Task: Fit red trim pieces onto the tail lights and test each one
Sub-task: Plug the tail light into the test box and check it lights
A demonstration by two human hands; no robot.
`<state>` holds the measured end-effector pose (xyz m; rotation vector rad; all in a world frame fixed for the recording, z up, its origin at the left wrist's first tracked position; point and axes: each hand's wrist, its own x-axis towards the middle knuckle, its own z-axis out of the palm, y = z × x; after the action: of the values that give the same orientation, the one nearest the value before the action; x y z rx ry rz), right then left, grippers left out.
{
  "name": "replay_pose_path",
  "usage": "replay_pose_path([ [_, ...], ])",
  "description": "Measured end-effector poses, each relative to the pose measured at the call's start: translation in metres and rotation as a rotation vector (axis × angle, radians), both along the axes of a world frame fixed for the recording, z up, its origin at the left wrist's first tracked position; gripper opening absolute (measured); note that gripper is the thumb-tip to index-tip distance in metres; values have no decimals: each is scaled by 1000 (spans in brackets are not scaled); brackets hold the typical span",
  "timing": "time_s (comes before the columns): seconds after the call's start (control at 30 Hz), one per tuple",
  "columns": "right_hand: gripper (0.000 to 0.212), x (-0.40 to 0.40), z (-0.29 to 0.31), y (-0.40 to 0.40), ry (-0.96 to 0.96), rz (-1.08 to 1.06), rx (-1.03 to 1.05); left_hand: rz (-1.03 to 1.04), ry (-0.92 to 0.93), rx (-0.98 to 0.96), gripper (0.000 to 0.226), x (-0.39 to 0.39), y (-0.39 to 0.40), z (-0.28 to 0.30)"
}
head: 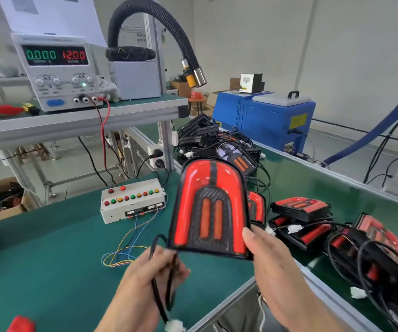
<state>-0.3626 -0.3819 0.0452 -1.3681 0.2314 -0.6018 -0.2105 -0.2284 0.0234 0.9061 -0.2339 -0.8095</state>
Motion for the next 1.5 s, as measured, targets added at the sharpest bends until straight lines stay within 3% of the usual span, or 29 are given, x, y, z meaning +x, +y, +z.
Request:
replay_pose_path([
  [0.13,67,9,-24,16,108,-117,8,207,-33,-1,31,-10,-17,9],
  [0.27,69,7,-29,41,212,-60,62,198,177,-121,38,-18,-26,22],
  [0.37,70,5,-27,54,214,-142,257,290,270,-230,39,-21,-32,27],
  [0.5,50,9,-19,63,150,-63,572,383,363,-288,56,-26,-42,25],
  [0.6,47,12,-16,59,66,-7,725,381,359,-331,55,-29,-50,26],
  [0.67,53,15,-16,54,-22,-44,737,359,328,-346,53,-32,-59,24],
  [0.77,50,20,-10,38,-107,-174,579,327,258,-332,48,-40,-79,22],
  [0.83,46,20,0,21,-140,-214,451,295,175,-258,46,-41,-95,22],
  [0.9,42,15,13,-2,-116,-256,326,247,0,-55,40,-36,-110,23],
  [0.97,36,11,26,-33,-15,-311,231,123,-129,142,36,-28,-123,27],
  [1.07,30,7,42,-80,186,-384,166,-59,-171,299,33,-20,-144,32],
  [1.23,22,14,31,-125,326,-518,271,-137,-300,500,25,-24,-178,31],
  [1.5,27,29,-2,-124,284,-674,497,-110,-567,606,28,-26,-177,10],
])
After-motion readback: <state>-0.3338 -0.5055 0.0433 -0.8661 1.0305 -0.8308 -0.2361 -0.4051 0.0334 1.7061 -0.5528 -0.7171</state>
